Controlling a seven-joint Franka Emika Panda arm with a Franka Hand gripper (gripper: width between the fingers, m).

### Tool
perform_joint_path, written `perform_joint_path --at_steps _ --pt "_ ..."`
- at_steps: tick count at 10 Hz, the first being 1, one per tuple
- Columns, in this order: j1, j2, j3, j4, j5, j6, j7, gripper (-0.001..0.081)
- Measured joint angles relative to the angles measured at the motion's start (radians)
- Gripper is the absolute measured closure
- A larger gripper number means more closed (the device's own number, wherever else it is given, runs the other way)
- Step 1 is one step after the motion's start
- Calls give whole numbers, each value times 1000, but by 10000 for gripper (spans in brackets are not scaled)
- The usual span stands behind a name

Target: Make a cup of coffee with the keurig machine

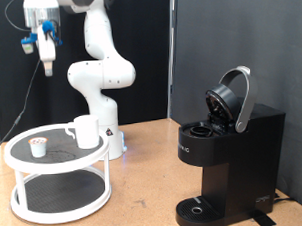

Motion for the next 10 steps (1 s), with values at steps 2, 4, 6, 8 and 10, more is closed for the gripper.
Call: perform_joint_path --at_steps 2,4,6,8,10 --pt "-16 31 -18 -60 -36 100 11 72" --pt "-29 64 -38 -110 -61 201 16 72" --pt "-40 94 -55 -147 -78 296 16 72" --pt "-51 126 -70 -181 -97 390 18 72" --pt "-63 165 -78 -200 -107 462 25 72"
